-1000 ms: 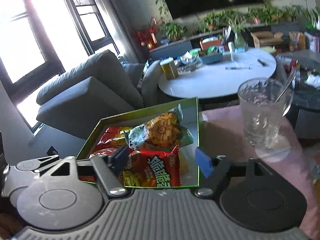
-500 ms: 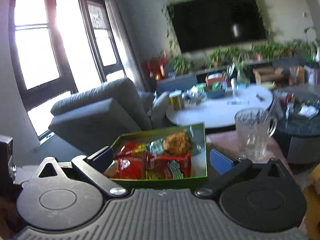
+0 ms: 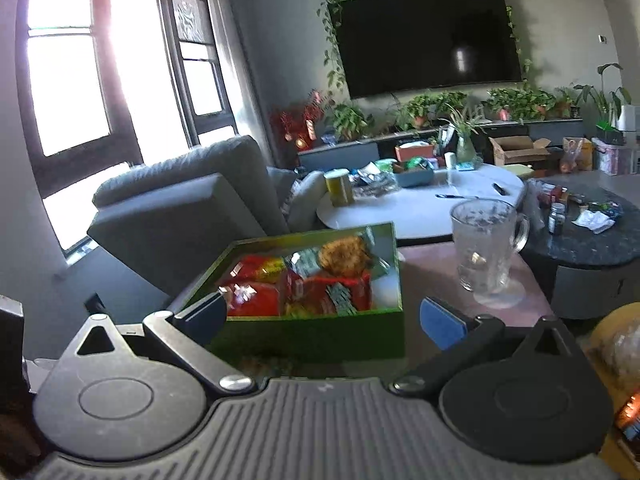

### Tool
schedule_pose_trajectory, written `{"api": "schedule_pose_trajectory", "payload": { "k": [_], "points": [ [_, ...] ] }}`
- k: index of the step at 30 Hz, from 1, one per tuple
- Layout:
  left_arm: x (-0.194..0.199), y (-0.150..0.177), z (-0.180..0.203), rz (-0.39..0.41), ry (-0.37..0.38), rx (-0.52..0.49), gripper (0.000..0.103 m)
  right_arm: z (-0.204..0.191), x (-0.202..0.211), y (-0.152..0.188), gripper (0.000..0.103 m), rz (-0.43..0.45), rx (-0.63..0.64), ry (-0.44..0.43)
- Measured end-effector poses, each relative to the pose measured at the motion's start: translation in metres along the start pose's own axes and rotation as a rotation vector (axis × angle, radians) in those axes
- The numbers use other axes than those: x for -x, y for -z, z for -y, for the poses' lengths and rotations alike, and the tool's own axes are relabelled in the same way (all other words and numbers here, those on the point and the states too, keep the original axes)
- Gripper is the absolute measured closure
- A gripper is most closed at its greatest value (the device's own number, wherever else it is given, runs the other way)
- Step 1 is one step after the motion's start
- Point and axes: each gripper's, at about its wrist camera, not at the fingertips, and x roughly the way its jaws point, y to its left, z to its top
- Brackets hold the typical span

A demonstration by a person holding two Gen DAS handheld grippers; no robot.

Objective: Organize snacks
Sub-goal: 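Withdraw the right gripper and move it to the yellow-wrapped cake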

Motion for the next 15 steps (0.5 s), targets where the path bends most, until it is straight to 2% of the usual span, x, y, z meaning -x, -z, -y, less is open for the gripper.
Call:
{"api": "schedule_pose_trajectory", "payload": {
  "k": [6,13,15],
  "points": [
    [-0.008,0.008,0.01,-0.023,-0.012,-0.023,0.016,0.014,0.007,0.021,0.042,-0.055,0.008,0.073],
    [-0.016,0.014,0.014,-0.049,-0.041,-0.031,0.016,0.046,0.005,0.055,0.042,-0.201,-0.078,0.24],
    [-0.017,0.014,0.014,-0.054,-0.047,-0.025,0.016,0.052,0.005,0.064,0.042,-0.242,-0.11,0.26]
  ]
}}
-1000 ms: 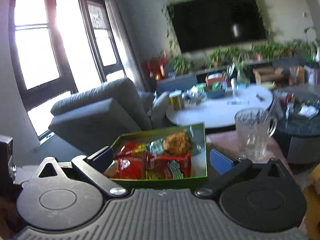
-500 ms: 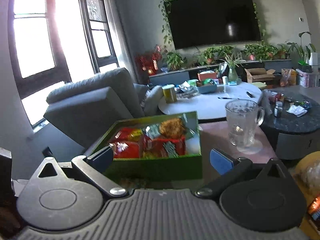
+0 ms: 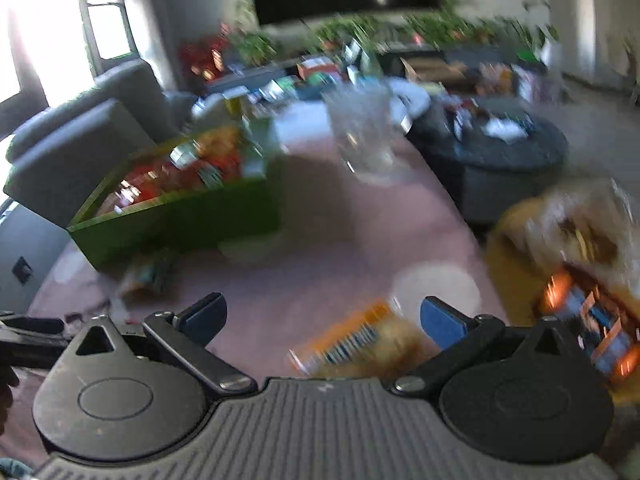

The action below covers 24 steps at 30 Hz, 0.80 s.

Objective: Organize snacks
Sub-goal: 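Withdraw the right gripper and move it to the yellow-wrapped cake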

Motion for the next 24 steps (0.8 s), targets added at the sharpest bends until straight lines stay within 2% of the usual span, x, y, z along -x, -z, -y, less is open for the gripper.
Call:
{"api": "schedule_pose_trajectory", "payload": {
  "k": [9,17,24],
  "points": [
    [-0.004,0.002,-0.002,-0.005,0.021,0.015,0.016,-0.005,-0.024,0.004,0.042,-0.143,-0.101,-0.026],
    [-0.006,0.002,-0.005,-0.007,0.038,0.028,0.017,-0.022,-0.042,-0.006,0.042,-0.142,-0.064,-0.056],
    [-0.011,0.0,-0.003,-0.026,0.034,0.035,0.017,-0.03,-0.044,-0.001,0.042,-0.138,-0.015,-0.044]
  ]
}}
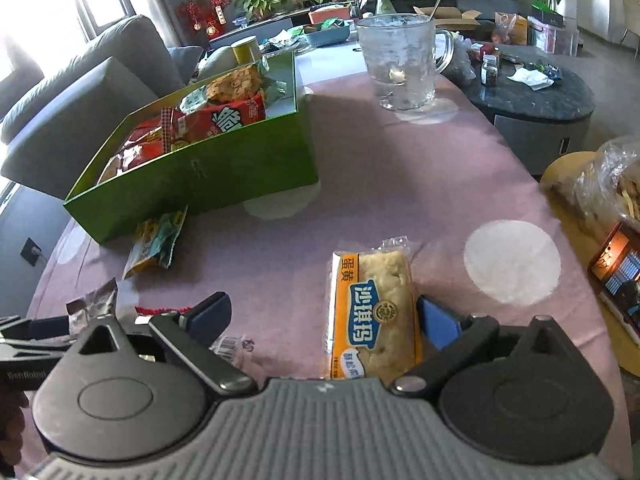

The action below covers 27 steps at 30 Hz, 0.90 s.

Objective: Organize snacks
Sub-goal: 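Withdraw the right gripper and move it to the yellow-wrapped cake, then close the right gripper on the yellow-wrapped cake and lift it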

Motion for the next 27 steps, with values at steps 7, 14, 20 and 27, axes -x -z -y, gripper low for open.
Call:
{"api": "schedule_pose_trajectory", "payload": {
  "k": [7,14,20,27],
  "points": [
    [-0.0024,0.0,0.0034,0.002,-0.016,-0.015,0.017,0.0069,-0.0006,-0.0001,0.042,-0.01,-0.04,0.0],
    [-0.0025,-0.0001,0.0028,0.044,-0.036,-0.047,0.042,0.0029,-0.0043,0.0018,0.042,-0.017,-0.02,0.005],
    [-0.0007,0.0023,0.003,0.066,-0.028,-0.099,0.047,0.0004,-0.0044,0.0011,0.047,-0.004,0.03,0.043],
    [0.0013,0.005,-0.0011,0.048,-0.085,-0.08,0.025,0.0031,-0.0022,0.0018,0.051,-0.007,0.03,0.024]
  ]
}}
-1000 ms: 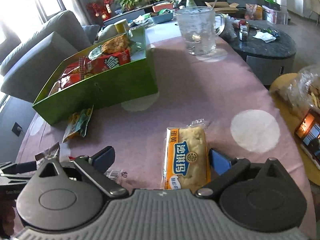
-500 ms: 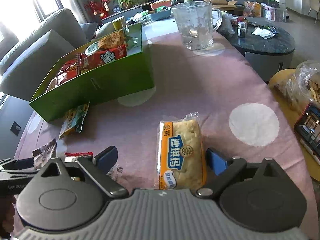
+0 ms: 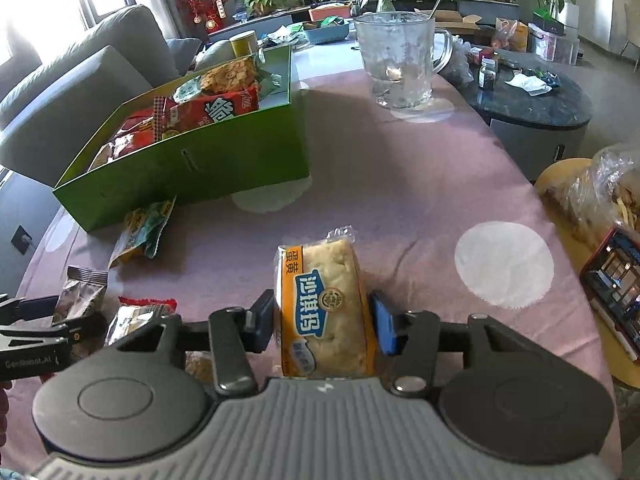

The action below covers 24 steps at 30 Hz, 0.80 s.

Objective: Organize snacks
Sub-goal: 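Close the right gripper on the yellow-wrapped cake and lift it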

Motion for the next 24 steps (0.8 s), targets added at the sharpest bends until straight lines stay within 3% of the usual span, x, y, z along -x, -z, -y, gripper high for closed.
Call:
{"api": "schedule_pose_trajectory", "payload": {
  "k": [3,5,7,12,24],
  "points": [
    [0.0,0.002,-0.003,0.002,0.016,0.014,0.026,-0.001,0.001,0.001,0.051,0.002,0.002,0.004],
    [0.001,0.003,-0.003,0.014,0.051,0.009,0.046,-0.003,0.0,0.001,0.051,0.0,0.015,0.008],
    [0.004,0.001,0.0,0.018,0.066,-0.016,0.05,-0.005,0.0,0.001,0.055,0.0,0.036,0.011],
    [0.015,-0.002,0.002,0.057,0.103,-0.011,0.05,-0.006,0.009,-0.002,0.058,0.019,0.029,-0.038],
    [0.042,-0.026,-0.004,0.152,0.107,-0.012,0.05,-0.032,0.031,-0.029,0.058,0.098,0.088,-0.146]
  ]
}}
